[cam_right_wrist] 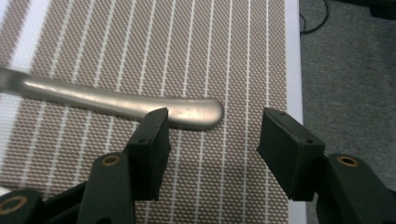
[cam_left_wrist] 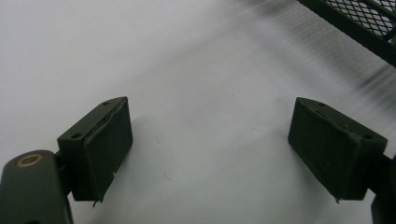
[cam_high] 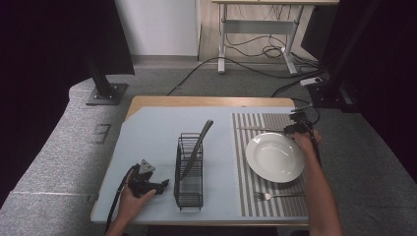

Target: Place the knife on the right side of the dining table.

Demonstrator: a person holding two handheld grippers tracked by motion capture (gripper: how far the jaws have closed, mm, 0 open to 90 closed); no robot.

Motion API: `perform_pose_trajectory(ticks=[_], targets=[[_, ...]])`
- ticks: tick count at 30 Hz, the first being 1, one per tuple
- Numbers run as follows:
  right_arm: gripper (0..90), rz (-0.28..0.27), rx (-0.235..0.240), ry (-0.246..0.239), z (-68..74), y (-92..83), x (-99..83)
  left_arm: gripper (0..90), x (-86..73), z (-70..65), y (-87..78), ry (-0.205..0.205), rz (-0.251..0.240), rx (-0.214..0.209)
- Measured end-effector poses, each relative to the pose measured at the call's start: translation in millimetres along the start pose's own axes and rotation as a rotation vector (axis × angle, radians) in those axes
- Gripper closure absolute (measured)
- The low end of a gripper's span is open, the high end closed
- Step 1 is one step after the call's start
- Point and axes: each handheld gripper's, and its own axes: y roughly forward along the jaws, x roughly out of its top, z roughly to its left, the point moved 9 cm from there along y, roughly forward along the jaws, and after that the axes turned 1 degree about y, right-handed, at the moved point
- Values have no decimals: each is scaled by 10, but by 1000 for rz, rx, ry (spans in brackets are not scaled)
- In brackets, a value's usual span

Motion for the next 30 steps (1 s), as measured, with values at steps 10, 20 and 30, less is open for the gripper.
perform_pose_trajectory(ticks=[10, 20, 30], targets=[[428, -29, -8, 34, -32, 59, 30, 130, 0, 0, 0, -1, 0, 0], [416, -160, 109, 66, 169, -287, 137, 131, 0, -1, 0, 1, -1, 1], [422, -299, 283, 61, 592, -670, 59, 131, 0, 0, -1, 1, 0, 0]])
